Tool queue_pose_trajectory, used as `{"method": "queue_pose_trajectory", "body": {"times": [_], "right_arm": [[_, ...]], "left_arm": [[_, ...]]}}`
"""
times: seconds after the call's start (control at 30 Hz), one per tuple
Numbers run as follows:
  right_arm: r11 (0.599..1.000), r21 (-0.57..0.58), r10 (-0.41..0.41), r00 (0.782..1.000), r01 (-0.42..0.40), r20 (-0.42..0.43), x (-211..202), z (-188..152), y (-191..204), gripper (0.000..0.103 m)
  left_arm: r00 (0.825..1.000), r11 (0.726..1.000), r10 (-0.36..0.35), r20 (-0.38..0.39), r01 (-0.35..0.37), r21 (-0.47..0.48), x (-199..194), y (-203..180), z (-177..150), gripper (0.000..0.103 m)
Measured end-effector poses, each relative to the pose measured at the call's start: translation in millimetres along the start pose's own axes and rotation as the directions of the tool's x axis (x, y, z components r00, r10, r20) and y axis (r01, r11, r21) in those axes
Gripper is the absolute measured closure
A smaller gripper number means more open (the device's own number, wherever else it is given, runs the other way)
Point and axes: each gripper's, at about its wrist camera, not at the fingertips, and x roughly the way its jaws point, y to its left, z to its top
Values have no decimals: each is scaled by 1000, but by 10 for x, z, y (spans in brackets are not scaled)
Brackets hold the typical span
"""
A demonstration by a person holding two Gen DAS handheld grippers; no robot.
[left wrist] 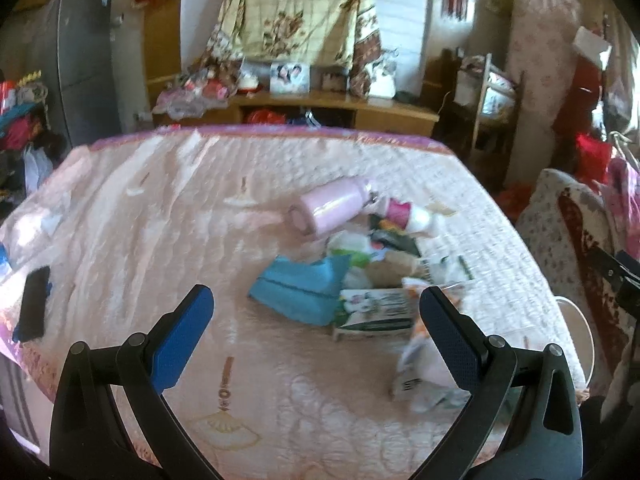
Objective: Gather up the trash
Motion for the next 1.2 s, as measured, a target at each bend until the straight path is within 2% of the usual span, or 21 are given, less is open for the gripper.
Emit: {"method": "queue_pose_trajectory", "body": {"times": [0.2,0.47,1.2], "right_arm": [[1000,-12,17,997,-16,75,-242,6,203,0],[999,-12,41,991,-39,127,-431,-60,257,0],[999,-12,54,986,-52,155,-529,-10,321,0]], "left_arm": [[997,1000,-30,72,29,13,-198,-193,-11,1],[992,998,-48,116,44,33,-309,-332,-30,1],[986,998,-57,155,55,13,-393,-322,4,1]]}}
